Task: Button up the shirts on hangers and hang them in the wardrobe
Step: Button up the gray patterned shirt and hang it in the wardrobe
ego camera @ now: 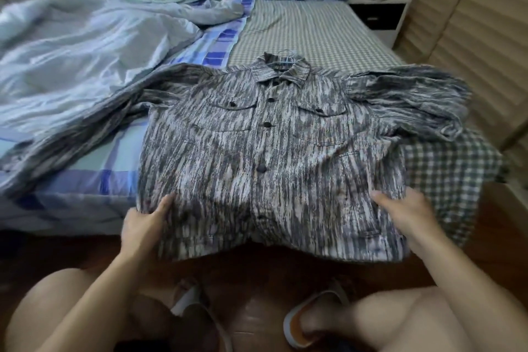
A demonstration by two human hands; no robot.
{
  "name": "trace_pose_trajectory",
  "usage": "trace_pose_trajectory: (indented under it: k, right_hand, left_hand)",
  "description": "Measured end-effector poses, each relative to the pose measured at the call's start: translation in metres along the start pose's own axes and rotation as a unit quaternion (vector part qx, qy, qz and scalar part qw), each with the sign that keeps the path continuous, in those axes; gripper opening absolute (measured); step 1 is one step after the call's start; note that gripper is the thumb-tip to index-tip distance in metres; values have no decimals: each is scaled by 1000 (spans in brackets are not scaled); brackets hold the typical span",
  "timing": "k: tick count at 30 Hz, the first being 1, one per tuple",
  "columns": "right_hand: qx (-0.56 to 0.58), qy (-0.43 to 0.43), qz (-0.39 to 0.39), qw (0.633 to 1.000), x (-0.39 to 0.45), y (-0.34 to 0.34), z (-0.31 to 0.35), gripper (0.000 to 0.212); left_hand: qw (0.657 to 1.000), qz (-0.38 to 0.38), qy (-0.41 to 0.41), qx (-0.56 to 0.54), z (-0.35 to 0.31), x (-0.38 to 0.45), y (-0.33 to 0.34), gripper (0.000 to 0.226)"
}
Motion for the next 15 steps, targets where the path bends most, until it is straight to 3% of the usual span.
trace_pose_trajectory:
  k: [2,4,6,9,13,15]
  right_hand:
    - [7,-31,19,999,-6,-8,15,70]
    - [9,-94,-32,995,-10,-20,49,55]
    - [8,-162,-95,982,-4,-30,94,30]
    - [28,-243,-154,957,17,-41,158,15]
    - [58,-231,-249,939,53,-58,213,30]
    - [51,-219,-271,936,77,-57,228,34]
  left_hand:
    - [998,66,13,4,-12,1,-18,71]
    - [993,113,37,-4,-42,4,-35,65]
    - [992,93,77,-38,-85,1,-49,60]
    - [980,-5,161,-120,-148,-1,-63,47]
    - [950,-54,187,-244,-205,2,-70,30]
    - [956,-78,199,-201,-222,15,-63,37]
Point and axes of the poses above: each hand's wrist, its own x-axis towards the middle knuckle, its own y-axis out of the palm, z = x × y, the point moved 2 cm from there along x, towards the middle knuckle, and after that the axes turned 2 degrees about x, right-handed, at the moved point
